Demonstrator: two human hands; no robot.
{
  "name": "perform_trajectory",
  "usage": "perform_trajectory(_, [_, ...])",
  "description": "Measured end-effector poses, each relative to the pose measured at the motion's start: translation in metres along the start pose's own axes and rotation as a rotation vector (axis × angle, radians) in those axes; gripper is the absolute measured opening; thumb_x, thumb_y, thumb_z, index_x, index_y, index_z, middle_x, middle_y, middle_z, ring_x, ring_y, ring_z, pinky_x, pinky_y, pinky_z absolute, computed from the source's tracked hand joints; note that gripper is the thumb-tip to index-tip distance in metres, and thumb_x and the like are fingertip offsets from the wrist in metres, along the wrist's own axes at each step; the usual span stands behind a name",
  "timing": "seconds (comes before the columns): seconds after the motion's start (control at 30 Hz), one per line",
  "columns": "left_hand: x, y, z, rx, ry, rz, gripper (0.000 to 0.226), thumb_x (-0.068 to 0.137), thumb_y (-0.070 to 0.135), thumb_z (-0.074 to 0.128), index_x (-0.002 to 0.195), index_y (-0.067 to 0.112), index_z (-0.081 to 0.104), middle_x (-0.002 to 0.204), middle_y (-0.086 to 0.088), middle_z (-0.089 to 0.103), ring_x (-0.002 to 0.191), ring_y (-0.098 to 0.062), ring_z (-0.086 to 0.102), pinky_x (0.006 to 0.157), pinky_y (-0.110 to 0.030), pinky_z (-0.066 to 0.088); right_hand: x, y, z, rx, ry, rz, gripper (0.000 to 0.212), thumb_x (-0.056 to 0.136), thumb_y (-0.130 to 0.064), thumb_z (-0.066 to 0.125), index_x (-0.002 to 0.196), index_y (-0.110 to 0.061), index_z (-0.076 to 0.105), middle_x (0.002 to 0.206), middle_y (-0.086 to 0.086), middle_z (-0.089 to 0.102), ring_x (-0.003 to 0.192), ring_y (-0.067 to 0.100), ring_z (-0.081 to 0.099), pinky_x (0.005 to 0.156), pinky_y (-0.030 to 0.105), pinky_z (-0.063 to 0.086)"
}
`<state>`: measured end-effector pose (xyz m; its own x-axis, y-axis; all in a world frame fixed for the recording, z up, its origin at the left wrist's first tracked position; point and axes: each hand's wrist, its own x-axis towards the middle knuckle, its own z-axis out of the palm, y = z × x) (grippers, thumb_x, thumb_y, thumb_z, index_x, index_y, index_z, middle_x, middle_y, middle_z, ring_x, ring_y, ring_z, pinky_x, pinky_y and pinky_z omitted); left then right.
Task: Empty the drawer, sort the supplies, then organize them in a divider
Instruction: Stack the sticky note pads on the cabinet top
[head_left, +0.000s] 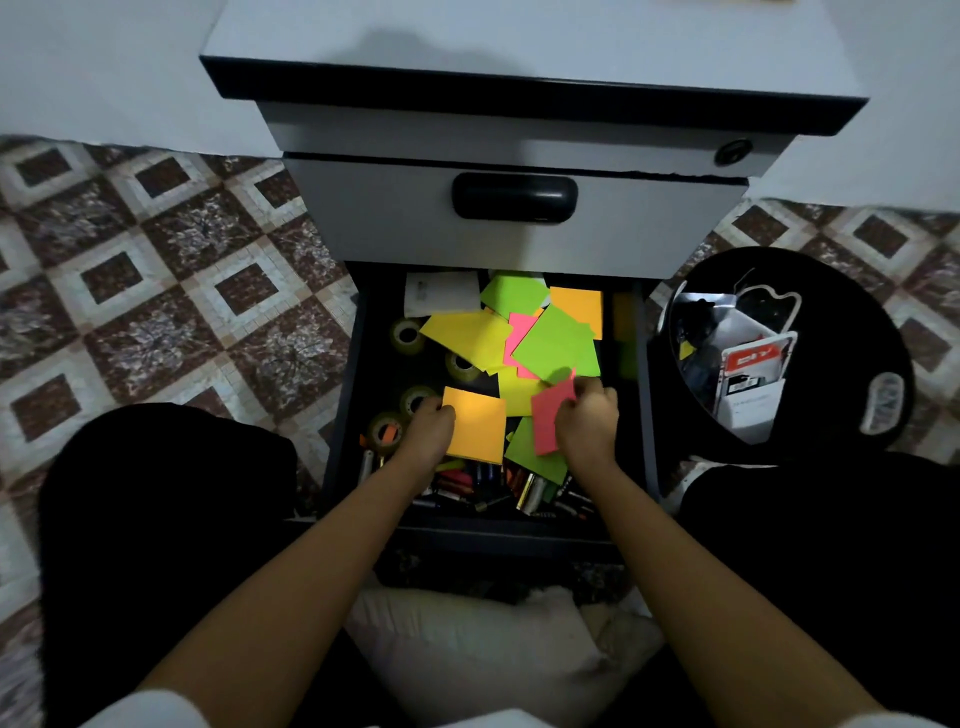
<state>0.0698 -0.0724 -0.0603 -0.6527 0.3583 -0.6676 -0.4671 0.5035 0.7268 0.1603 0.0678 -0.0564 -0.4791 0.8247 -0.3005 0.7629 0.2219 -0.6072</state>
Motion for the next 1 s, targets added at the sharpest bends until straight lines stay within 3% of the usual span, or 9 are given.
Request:
perform_trajectory(0.13, [-0.002, 0.002, -0.001, -0.049, 0.022, -0.004, 0.017, 0.097, 0.006, 0.028, 0.105, 0.01, 0.042, 0.078, -0.004, 0.043, 0.068, -0.016, 0.041, 0.059, -0.028, 0.028, -0.006, -0.018, -0.007, 0.148, 0.035, -0.057, 0.026, 0.096, -0.008, 0.043, 0.119, -0.001, 0.055, 0.12, 0.019, 0.052, 0.106, 0.032, 0.053, 0.074, 0.022, 0.034])
perform_trajectory(0.2, [-0.001, 0.001, -0.001, -0.064, 0.034, -0.008, 0.018, 0.097, 0.006, 0.028, 0.105, 0.01, 0.043, 0.076, -0.004, 0.043, 0.067, -0.017, 0.041, 0.059, -0.028, 0.028, -0.008, -0.022, -0.008, 0.228, 0.062, -0.073, 0.025, 0.097, -0.009, 0.044, 0.118, -0.003, 0.056, 0.117, 0.018, 0.057, 0.105, 0.031, 0.056, 0.076, 0.027, 0.04])
perform_trajectory(0.37, [-0.005, 0.004, 0.003, -0.152, 0.036, 0.013, 0.02, 0.097, 0.005, 0.028, 0.104, 0.008, 0.047, 0.075, -0.005, 0.045, 0.065, -0.017, 0.044, 0.057, -0.026, 0.032, -0.012, -0.029, -0.002, 0.427, -0.023, 0.025, 0.025, 0.097, -0.01, 0.046, 0.119, -0.003, 0.055, 0.112, 0.016, 0.062, 0.103, 0.03, 0.057, 0.078, 0.034, 0.046])
perform_trajectory(0.5, [-0.013, 0.011, 0.007, -0.304, 0.004, 0.012, 0.023, 0.098, 0.002, 0.03, 0.085, 0.011, 0.047, 0.07, -0.004, 0.046, 0.06, -0.014, 0.045, 0.047, -0.02, 0.035, -0.019, -0.024, 0.009, 0.486, -0.07, 0.149, 0.025, 0.096, -0.01, 0.047, 0.118, -0.001, 0.055, 0.105, 0.013, 0.059, 0.095, 0.024, 0.054, 0.077, 0.03, 0.043])
perform_trajectory(0.63, [-0.013, 0.01, 0.014, -0.332, -0.018, 0.018, 0.018, 0.1, 0.008, 0.032, 0.102, 0.007, 0.049, 0.08, -0.007, 0.053, 0.067, -0.017, 0.05, 0.057, -0.027, 0.035, -0.025, -0.023, 0.018, 0.486, -0.134, 0.167, 0.028, 0.097, -0.01, 0.044, 0.121, 0.0, 0.053, 0.099, 0.008, 0.054, 0.09, 0.02, 0.05, 0.072, 0.025, 0.037])
perform_trajectory(0.77, [-0.016, 0.011, 0.023, -0.223, -0.004, 0.068, 0.033, 0.103, 0.022, 0.031, 0.125, 0.005, 0.047, 0.104, -0.012, 0.057, 0.085, -0.021, 0.054, 0.066, -0.027, 0.04, -0.034, -0.028, 0.021, 0.396, -0.171, 0.091, 0.033, 0.099, -0.01, 0.038, 0.128, -0.003, 0.051, 0.11, 0.015, 0.058, 0.091, 0.023, 0.051, 0.065, 0.022, 0.033])
perform_trajectory(0.83, [-0.016, 0.01, 0.026, -0.071, -0.004, 0.11, 0.036, 0.103, 0.022, 0.031, 0.132, 0.004, 0.043, 0.115, -0.016, 0.056, 0.097, -0.026, 0.054, 0.067, -0.026, 0.039, -0.037, -0.027, 0.023, 0.349, -0.173, 0.051, 0.032, 0.099, -0.008, 0.035, 0.125, -0.001, 0.052, 0.1, 0.017, 0.058, 0.083, 0.022, 0.049, 0.054, 0.027, 0.03])
perform_trajectory(0.9, [-0.018, 0.011, 0.028, 0.043, -0.01, 0.144, 0.037, 0.102, 0.019, 0.032, 0.135, 0.005, 0.038, 0.117, -0.014, 0.053, 0.102, -0.027, 0.052, 0.073, -0.025, 0.036, -0.039, -0.026, 0.025, 0.299, -0.194, 0.019, 0.031, 0.098, -0.006, 0.035, 0.124, 0.002, 0.049, 0.089, 0.014, 0.052, 0.076, 0.02, 0.047, 0.046, 0.023, 0.03])
perform_trajectory(1.0, [-0.02, 0.014, 0.028, 0.12, -0.004, 0.177, 0.038, 0.099, 0.009, 0.032, 0.136, 0.006, 0.036, 0.114, -0.012, 0.049, 0.097, -0.02, 0.047, 0.069, -0.025, 0.035, -0.04, -0.026, 0.025, 0.272, -0.231, -0.014, 0.042, 0.093, -0.001, 0.038, 0.135, -0.002, 0.041, 0.087, 0.014, 0.048, 0.075, 0.019, 0.046, 0.05, 0.025, 0.03])
